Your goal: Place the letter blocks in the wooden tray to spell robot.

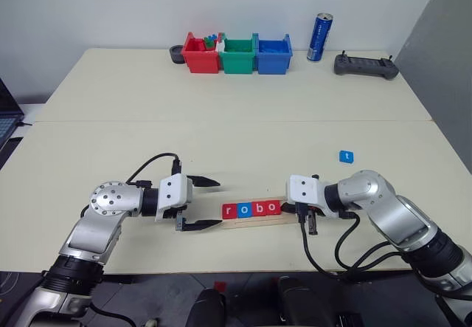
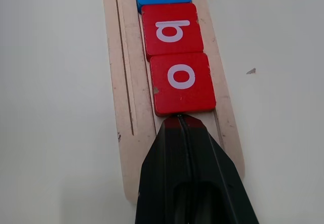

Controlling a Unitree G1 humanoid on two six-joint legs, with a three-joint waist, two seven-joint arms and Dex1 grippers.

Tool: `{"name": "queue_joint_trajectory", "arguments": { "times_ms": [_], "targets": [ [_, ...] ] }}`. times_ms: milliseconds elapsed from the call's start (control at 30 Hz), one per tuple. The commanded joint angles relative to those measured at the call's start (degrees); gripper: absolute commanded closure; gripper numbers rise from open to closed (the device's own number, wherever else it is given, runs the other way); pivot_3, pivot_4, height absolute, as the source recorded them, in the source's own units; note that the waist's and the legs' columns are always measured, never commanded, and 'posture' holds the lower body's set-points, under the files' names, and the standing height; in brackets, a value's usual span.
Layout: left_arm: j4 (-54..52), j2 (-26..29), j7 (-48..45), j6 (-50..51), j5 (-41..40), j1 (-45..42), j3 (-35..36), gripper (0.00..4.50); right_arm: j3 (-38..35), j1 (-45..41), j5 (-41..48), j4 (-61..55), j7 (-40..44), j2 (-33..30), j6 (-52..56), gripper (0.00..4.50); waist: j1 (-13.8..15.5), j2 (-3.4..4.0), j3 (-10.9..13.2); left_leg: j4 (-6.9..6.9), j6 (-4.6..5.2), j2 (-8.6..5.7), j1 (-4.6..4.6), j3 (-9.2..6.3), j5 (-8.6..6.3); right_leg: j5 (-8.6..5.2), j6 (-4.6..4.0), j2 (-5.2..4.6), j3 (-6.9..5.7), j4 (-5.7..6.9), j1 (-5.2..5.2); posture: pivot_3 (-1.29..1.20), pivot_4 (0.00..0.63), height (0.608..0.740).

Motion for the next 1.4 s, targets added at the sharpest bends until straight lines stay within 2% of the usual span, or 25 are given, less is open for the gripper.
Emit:
{"name": "queue_joint_trajectory", "arguments": {
  "times_ms": [33,133,333,500,633,800,1033,1267,1400],
  "targets": [
    [-1.57,0.29,0.63,-0.89,-0.13,0.05,1.04,0.0,-5.7,-1.04,3.41,-4.04,0.97,-1.42,2.18,4.49,0.02,0.0,0.0,0.0,0.0,0.0,0.0,0.0,0.0,0.0,0.0,-0.01,0.0,0.0,0.0,0.0,0.15,0.74],
    [-2.01,0.24,0.92,-0.75,-0.22,0.38,1.11,0.0,-12.19,0.84,6.26,-5.59,-2.06,-1.0,5.5,3.9,0.06,0.0,0.0,0.0,0.0,-0.01,-0.01,-0.01,0.0,0.02,-0.03,-0.01,-0.01,0.0,0.0,0.0,0.15,0.74],
    [-2.91,0.5,1.42,-0.39,-0.54,1.19,1.33,0.0,-25.82,8.83,5.88,-3.09,-15.51,2.35,8.67,1.82,0.17,-0.01,0.0,-0.01,0.0,-0.02,-0.03,0.0,0.0,0.02,-0.03,-0.02,0.0,-0.01,0.0,0.0,0.15,0.74],
    [-2.72,0.49,1.31,-0.46,-0.5,1.11,1.34,0.0,-35.02,10.06,1.56,0.63,-36.45,14.03,8.83,0.03,-0.3,0.01,0.0,-0.03,0.0,0.0,0.01,0.06,0.0,0.02,-0.03,0.01,0.07,0.06,-0.02,0.0,0.15,0.74],
    [-2.23,0.42,1.02,-0.69,-0.41,0.68,1.15,0.0,-39.36,9.38,0.74,1.95,-47.02,21.61,9.58,0.03,-0.26,0.01,0.0,-0.03,-0.01,0.0,0.01,0.04,0.0,0.02,-0.04,0.01,0.06,0.06,-0.02,0.0,0.15,0.74],
    [-1.95,0.27,0.75,-0.6,-0.27,-0.07,0.78,0.0,-43.41,7.15,1.44,7.65,-55.72,28.39,9.32,0.03,-0.25,0.01,0.0,-0.05,-0.01,-0.01,0.0,0.05,0.0,0.03,-0.05,0.0,0.07,0.05,-0.02,0.0,0.15,0.74],
    [-2.57,0.42,0.71,-0.06,-0.44,-0.26,0.73,0.0,-43.29,6.83,4.22,13.33,-57.16,32.26,7.35,0.03,-0.4,0.02,0.0,-0.08,0.0,-0.01,0.0,0.05,0.0,0.03,-0.05,0.0,0.07,0.05,-0.02,0.0,0.15,0.74],
    [-3.97,0.69,1.17,1.56,-1.07,0.32,1.29,0.0,-41.68,5.61,3.58,18.0,-58.64,32.35,4.59,0.03,-0.95,0.03,-0.01,-0.07,0.0,0.0,0.02,0.05,0.0,0.03,-0.05,0.01,0.07,0.06,-0.02,0.0,0.15,0.74],
    [-4.59,0.66,1.43,2.23,-1.28,0.55,1.48,0.0,-41.11,5.14,3.02,21.1,-59.43,31.97,2.82,0.93,-1.26,0.02,-0.02,-0.06,0.0,0.0,0.04,0.05,0.0,0.03,-0.05,0.01,0.07,0.07,-0.01,0.0,0.15,0.74]
  ]
}}
